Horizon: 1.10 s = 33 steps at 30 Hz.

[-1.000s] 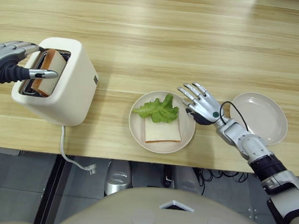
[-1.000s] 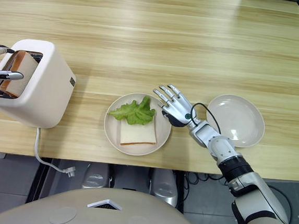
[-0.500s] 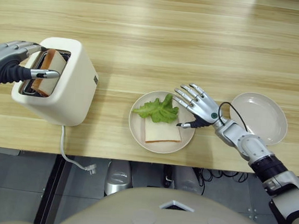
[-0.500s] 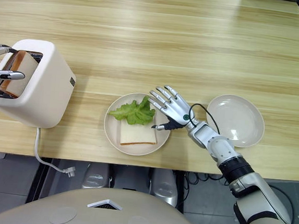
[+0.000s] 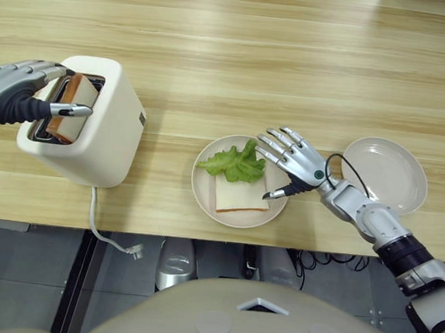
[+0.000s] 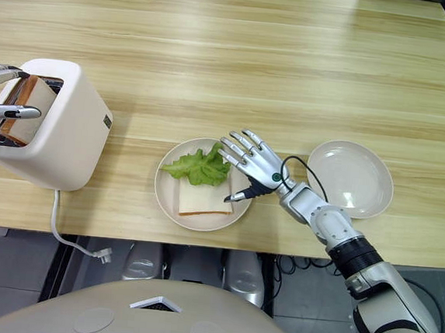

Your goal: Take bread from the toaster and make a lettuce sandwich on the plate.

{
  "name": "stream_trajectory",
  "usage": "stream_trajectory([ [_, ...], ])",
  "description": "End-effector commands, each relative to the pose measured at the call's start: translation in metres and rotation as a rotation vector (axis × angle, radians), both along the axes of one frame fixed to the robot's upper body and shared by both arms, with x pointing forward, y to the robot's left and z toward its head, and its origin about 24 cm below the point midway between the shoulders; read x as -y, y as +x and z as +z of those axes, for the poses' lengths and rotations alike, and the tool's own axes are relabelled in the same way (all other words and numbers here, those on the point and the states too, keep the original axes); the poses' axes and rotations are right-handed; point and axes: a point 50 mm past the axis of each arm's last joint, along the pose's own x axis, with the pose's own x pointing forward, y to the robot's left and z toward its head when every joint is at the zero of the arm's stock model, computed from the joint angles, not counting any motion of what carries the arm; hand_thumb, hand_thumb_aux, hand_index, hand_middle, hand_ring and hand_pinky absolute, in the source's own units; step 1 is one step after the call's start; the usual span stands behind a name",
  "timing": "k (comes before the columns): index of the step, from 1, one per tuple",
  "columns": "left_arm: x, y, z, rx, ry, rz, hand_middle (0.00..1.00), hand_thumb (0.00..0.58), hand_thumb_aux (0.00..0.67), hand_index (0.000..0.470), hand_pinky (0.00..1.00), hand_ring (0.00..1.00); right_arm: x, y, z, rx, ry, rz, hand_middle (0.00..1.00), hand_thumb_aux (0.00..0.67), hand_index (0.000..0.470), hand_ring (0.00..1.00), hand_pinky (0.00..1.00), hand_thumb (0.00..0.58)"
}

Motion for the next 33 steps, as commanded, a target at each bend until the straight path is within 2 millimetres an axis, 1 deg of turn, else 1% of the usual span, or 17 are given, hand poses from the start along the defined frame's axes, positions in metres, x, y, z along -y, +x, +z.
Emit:
stream_trajectory([
  [1,0.001,0.003,-0.007,-0.018,-0.023,-0.002,0.00,0.000,0.000,0.000,0.00,0.00,-0.004,0.002,-0.003,-0.005,-0.008,0.012,0.00,0.000,0.000,0.00,0.00,0.000],
  [4,0.002,0.003,-0.008,-0.016,-0.025,-0.005,0.00,0.000,0.000,0.000,0.00,0.00,-0.008,0.003,-0.005,-0.011,0.001,0.017,0.00,0.000,0.000,0.00,0.00,0.000],
  [5,0.002,0.003,-0.008,-0.015,-0.026,-0.005,0.00,0.000,0.000,0.000,0.00,0.00,-0.009,0.003,-0.006,-0.013,0.002,0.018,0.00,0.034,0.023,0.00,0.00,0.058],
  [6,0.002,0.003,-0.008,-0.014,-0.027,-0.005,0.00,0.000,0.000,0.000,0.00,0.00,-0.009,0.004,-0.007,-0.016,0.003,0.018,0.00,0.034,0.023,0.00,0.00,0.058],
  [7,0.003,0.003,-0.008,-0.013,-0.027,-0.007,0.00,0.000,0.000,0.000,0.00,0.00,-0.010,0.004,-0.008,-0.019,0.003,0.018,0.00,0.097,0.067,0.00,0.00,0.156],
  [8,0.003,0.003,-0.009,-0.012,-0.028,-0.009,0.00,0.000,0.000,0.000,0.00,0.00,-0.011,0.004,-0.009,-0.022,0.002,0.019,0.00,0.200,0.137,0.00,0.00,0.294],
  [9,0.004,0.004,-0.009,-0.011,-0.029,-0.011,0.00,0.000,0.000,0.000,0.00,0.00,-0.011,0.004,-0.010,-0.026,0.001,0.020,0.00,0.239,0.164,0.00,0.00,0.340],
  [10,0.004,0.004,-0.009,-0.010,-0.030,-0.013,0.00,0.000,0.000,0.000,0.00,0.00,-0.011,0.004,-0.011,-0.029,-0.003,0.022,0.00,0.239,0.164,0.00,0.00,0.340],
  [11,0.005,0.004,-0.008,-0.008,-0.031,-0.017,0.00,0.000,0.000,0.000,0.00,0.00,-0.012,0.004,-0.012,-0.030,-0.009,0.025,0.00,0.342,0.235,0.00,0.00,0.441],
  [12,0.006,0.004,-0.008,-0.006,-0.034,-0.020,0.00,0.000,0.000,0.000,0.00,0.00,-0.012,0.004,-0.013,-0.032,-0.016,0.028,0.00,0.389,0.267,0.00,0.00,0.478],
  [13,0.007,0.003,-0.008,-0.005,-0.037,-0.025,0.00,0.000,0.000,0.000,0.00,0.00,-0.012,0.004,-0.014,-0.034,-0.023,0.030,0.00,0.389,0.267,0.00,0.00,0.478],
  [14,0.008,0.003,-0.008,-0.003,-0.040,-0.029,0.00,0.000,0.000,0.000,0.00,0.00,-0.012,0.003,-0.015,-0.036,-0.029,0.033,0.00,0.426,0.292,0.00,0.00,0.503],
  [17,0.011,0.003,-0.008,-0.001,-0.046,-0.044,0.00,0.000,0.000,0.000,0.00,0.00,-0.013,0.002,-0.018,-0.042,-0.038,0.038,0.00,0.428,0.294,0.00,0.00,0.505],
  [20,0.012,0.003,-0.007,0.001,-0.049,-0.049,0.00,0.000,0.000,0.000,0.00,0.00,-0.014,0.002,-0.019,-0.047,-0.039,0.041,0.00,0.468,0.321,0.00,0.00,0.527],
  [21,0.012,0.003,-0.008,0.002,-0.050,-0.050,0.00,0.000,0.000,0.000,0.00,0.00,-0.014,0.002,-0.019,-0.048,-0.039,0.042,0.00,0.599,0.411,0.00,0.00,0.573],
  [22,0.013,0.003,-0.008,0.002,-0.050,-0.051,0.00,0.000,0.000,0.000,0.00,0.00,-0.015,0.002,-0.019,-0.049,-0.035,0.044,0.00,0.670,0.460,0.00,0.00,0.580],
  [33,0.011,0.005,-0.012,-0.005,-0.057,-0.049,0.00,0.000,0.000,0.000,0.00,0.00,-0.018,0.001,-0.011,-0.037,0.015,0.054,0.00,0.670,0.460,0.00,0.00,0.580],
])
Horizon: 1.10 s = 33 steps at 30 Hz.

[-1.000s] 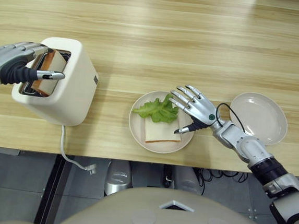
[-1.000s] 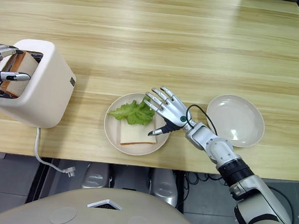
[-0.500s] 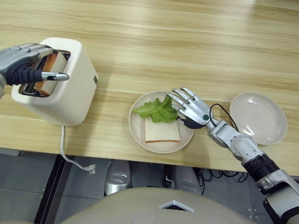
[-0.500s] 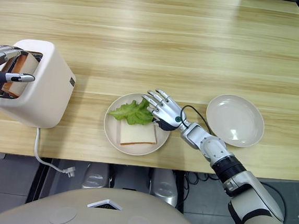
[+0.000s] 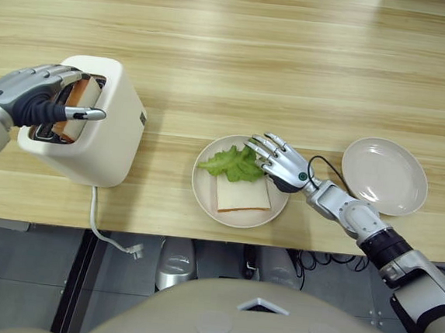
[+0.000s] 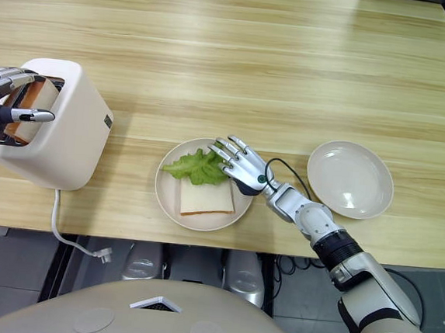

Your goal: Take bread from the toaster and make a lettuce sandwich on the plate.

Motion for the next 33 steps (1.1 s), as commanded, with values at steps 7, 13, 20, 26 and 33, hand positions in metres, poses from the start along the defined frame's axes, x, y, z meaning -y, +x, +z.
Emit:
stream_trajectory([
  [7,-0.002,0.001,-0.006,-0.021,-0.016,0.000,0.00,0.000,0.000,0.000,0.00,0.00,0.003,-0.010,0.019,0.019,0.041,0.004,0.00,0.670,0.460,0.00,0.00,0.580],
  [13,0.000,0.000,-0.007,-0.020,-0.017,0.000,0.00,0.000,0.000,0.000,0.00,0.00,0.008,-0.024,0.025,0.018,0.022,0.000,0.00,0.670,0.460,0.00,0.00,0.580],
  [20,0.002,0.002,-0.006,-0.016,-0.020,-0.004,0.00,0.000,0.000,0.000,0.00,0.00,0.013,-0.040,0.015,-0.040,-0.010,-0.010,0.00,0.670,0.460,0.00,0.00,0.580],
  [26,0.002,0.004,-0.006,-0.017,-0.022,-0.004,0.00,0.000,0.000,0.000,0.00,0.00,0.011,-0.047,0.016,-0.052,0.001,-0.009,0.00,0.670,0.460,0.00,0.00,0.580],
  [33,0.002,0.004,-0.005,-0.016,-0.023,-0.004,0.00,0.000,0.000,0.000,0.00,0.00,0.011,-0.055,0.008,-0.097,-0.019,-0.008,0.00,0.670,0.460,0.00,0.00,0.580],
])
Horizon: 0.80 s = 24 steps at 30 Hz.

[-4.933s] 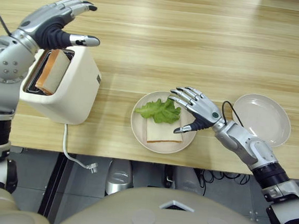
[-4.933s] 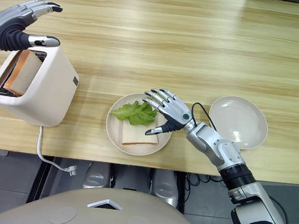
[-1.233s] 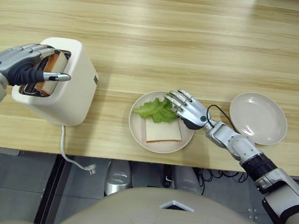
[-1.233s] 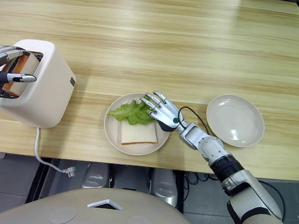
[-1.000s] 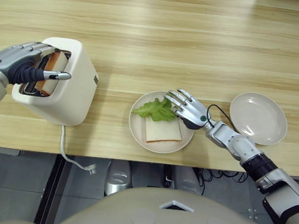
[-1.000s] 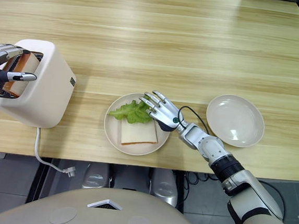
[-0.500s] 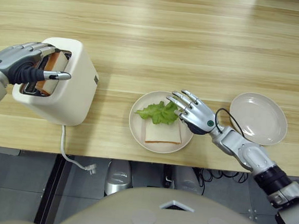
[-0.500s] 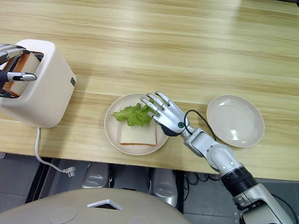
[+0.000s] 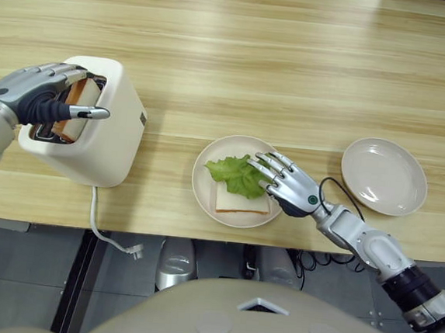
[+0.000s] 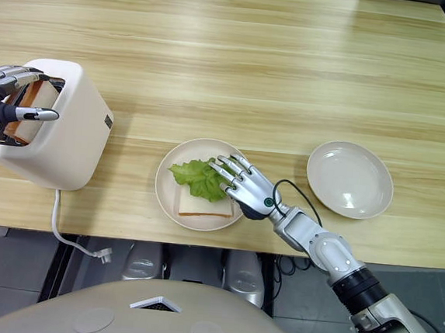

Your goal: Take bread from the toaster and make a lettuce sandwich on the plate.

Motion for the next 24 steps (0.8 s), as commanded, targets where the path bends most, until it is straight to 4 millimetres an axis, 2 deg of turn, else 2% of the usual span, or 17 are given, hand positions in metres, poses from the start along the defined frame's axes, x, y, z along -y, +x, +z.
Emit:
stream_trajectory([
  [1,-0.001,0.001,-0.002,-0.015,-0.017,0.006,0.00,0.000,0.000,0.000,0.00,0.00,0.001,-0.005,-0.004,-0.025,-0.024,0.001,0.00,0.670,0.460,0.00,0.00,0.580],
  [13,-0.008,0.004,-0.002,-0.021,-0.002,0.031,0.00,0.000,0.000,0.000,0.00,0.00,-0.001,-0.013,0.006,-0.019,-0.018,0.006,0.00,0.670,0.460,0.00,0.00,0.580],
  [21,-0.013,0.007,-0.004,-0.025,0.001,0.050,0.00,0.000,0.000,0.000,0.00,0.00,0.002,-0.017,0.005,-0.036,-0.030,-0.004,0.00,0.670,0.460,0.00,0.00,0.580],
  [22,-0.013,0.007,-0.004,-0.025,0.001,0.050,0.00,0.000,0.000,0.000,0.00,0.00,0.002,-0.017,0.005,-0.037,-0.030,-0.005,0.00,0.476,0.327,0.00,0.00,0.531],
  [23,-0.014,0.007,-0.005,-0.026,0.002,0.051,0.00,0.000,0.000,0.000,0.00,0.00,0.003,-0.016,0.004,-0.038,-0.030,-0.006,0.00,0.276,0.189,0.00,0.00,0.379],
  [24,-0.014,0.007,-0.005,-0.026,0.003,0.053,0.00,0.000,0.000,0.000,0.00,0.00,0.003,-0.016,0.004,-0.039,-0.031,-0.006,0.00,0.000,0.000,0.00,0.00,0.000],
])
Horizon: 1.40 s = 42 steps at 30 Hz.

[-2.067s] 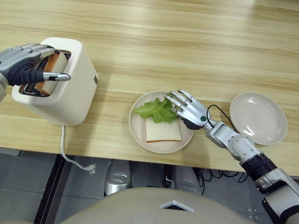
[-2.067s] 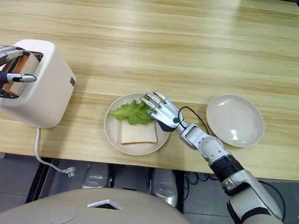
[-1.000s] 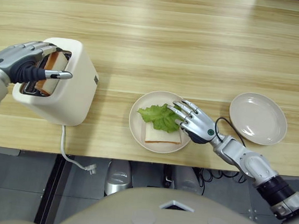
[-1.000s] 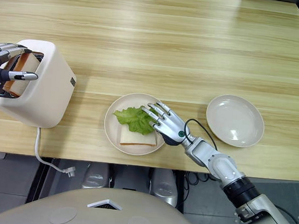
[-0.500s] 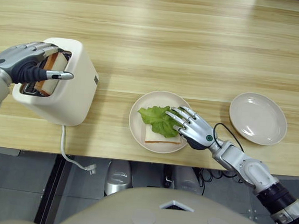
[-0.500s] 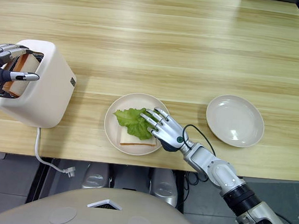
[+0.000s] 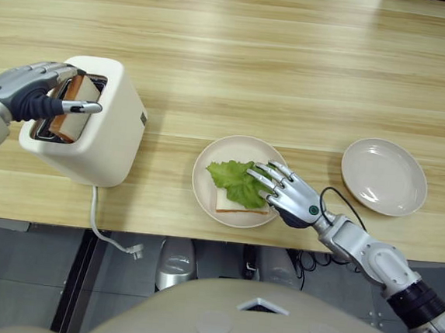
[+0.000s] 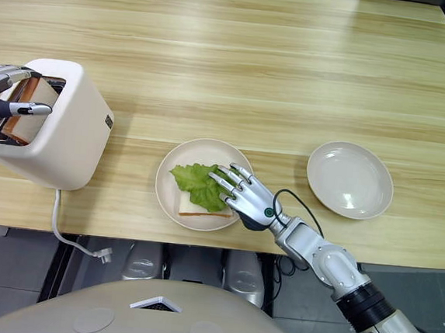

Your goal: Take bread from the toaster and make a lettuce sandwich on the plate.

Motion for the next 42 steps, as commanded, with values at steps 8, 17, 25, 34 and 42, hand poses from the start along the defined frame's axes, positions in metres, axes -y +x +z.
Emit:
stream_trajectory([
  [8,-0.005,0.000,0.004,-0.014,0.047,0.018,0.00,0.000,0.000,0.000,0.00,0.00,0.004,0.002,0.005,0.008,-0.026,0.000,0.00,0.000,0.000,0.00,0.00,0.000],
  [17,-0.009,0.002,0.019,-0.007,0.114,0.032,0.00,0.000,0.000,0.000,0.00,0.00,0.021,0.010,0.035,0.091,-0.024,-0.059,0.00,0.000,0.000,0.00,0.00,0.000],
  [25,-0.013,0.001,0.011,-0.083,0.145,0.054,0.00,0.000,0.000,0.000,0.00,0.00,0.038,0.031,0.089,0.267,0.076,-0.145,0.00,0.000,0.000,0.00,0.00,0.000],
  [34,-0.016,-0.004,-0.008,-0.157,0.118,0.066,0.00,0.000,0.000,0.000,0.00,0.00,0.045,0.039,0.099,0.332,0.075,-0.167,0.00,0.000,0.000,0.00,0.00,0.000],
  [42,-0.015,-0.005,-0.015,-0.156,0.091,0.039,0.00,0.580,0.670,0.460,0.00,0.00,0.051,0.044,0.101,0.352,0.090,-0.191,0.00,0.000,0.000,0.00,0.00,0.000],
])
